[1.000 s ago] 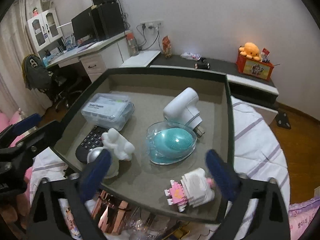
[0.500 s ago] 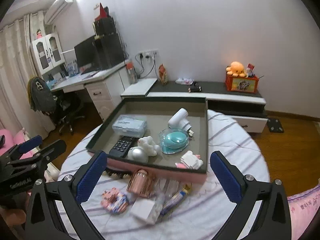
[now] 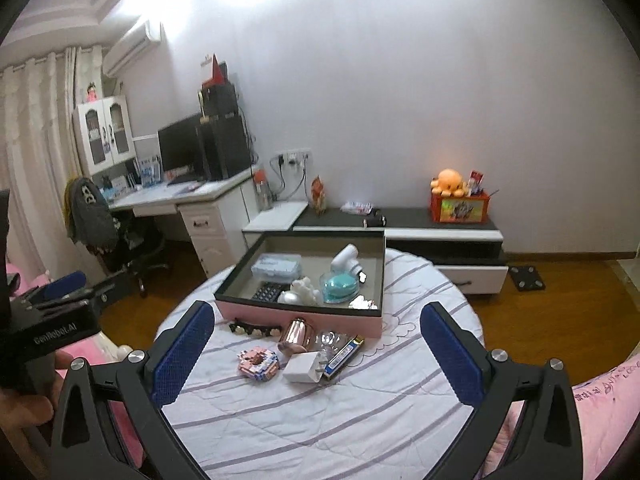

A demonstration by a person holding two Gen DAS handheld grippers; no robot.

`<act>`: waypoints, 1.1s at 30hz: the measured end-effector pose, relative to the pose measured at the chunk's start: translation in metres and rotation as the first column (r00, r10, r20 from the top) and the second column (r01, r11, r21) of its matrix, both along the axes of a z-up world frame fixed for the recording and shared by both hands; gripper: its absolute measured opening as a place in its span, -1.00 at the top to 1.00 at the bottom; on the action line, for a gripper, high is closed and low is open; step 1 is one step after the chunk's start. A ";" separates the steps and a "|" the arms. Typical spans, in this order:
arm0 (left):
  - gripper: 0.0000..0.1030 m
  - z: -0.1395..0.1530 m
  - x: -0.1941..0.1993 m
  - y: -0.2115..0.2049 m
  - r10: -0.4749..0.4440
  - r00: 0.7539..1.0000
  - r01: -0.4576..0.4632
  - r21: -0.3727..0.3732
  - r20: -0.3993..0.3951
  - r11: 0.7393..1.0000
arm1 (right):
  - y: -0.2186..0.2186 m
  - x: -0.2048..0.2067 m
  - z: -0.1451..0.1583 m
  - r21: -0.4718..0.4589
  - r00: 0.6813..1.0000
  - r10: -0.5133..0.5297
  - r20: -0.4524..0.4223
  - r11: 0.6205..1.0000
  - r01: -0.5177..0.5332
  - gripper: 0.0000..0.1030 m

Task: Organize rigid objects
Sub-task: 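Withdraw both open tools from the box back toward the table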

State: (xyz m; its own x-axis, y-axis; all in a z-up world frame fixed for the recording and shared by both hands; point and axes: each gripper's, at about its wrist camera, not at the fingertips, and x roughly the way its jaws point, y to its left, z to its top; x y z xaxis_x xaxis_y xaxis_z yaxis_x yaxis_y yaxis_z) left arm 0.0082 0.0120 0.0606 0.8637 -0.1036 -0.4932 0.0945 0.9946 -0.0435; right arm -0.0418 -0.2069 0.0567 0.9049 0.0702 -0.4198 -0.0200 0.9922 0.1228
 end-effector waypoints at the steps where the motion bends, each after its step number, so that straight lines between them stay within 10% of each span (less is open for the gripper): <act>1: -1.00 0.000 -0.004 0.000 -0.001 1.000 0.001 -0.002 0.000 1.000 | 0.001 -0.005 0.001 -0.002 1.000 0.002 0.006 1.000 -0.002 -1.00; 33: -1.00 -0.010 -0.033 0.009 0.019 1.000 -0.019 0.004 -0.020 1.000 | 0.034 -0.023 -0.001 -0.033 0.998 0.069 0.001 0.997 -0.069 -1.00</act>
State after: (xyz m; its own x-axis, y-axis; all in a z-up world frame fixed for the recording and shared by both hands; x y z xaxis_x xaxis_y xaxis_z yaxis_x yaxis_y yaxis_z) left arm -0.0250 0.0206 0.0503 0.8554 -0.0855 -0.5109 0.0751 0.9963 -0.0409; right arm -0.0650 -0.1729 0.0553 0.8993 0.1189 -0.4210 -0.0891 0.9920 0.0897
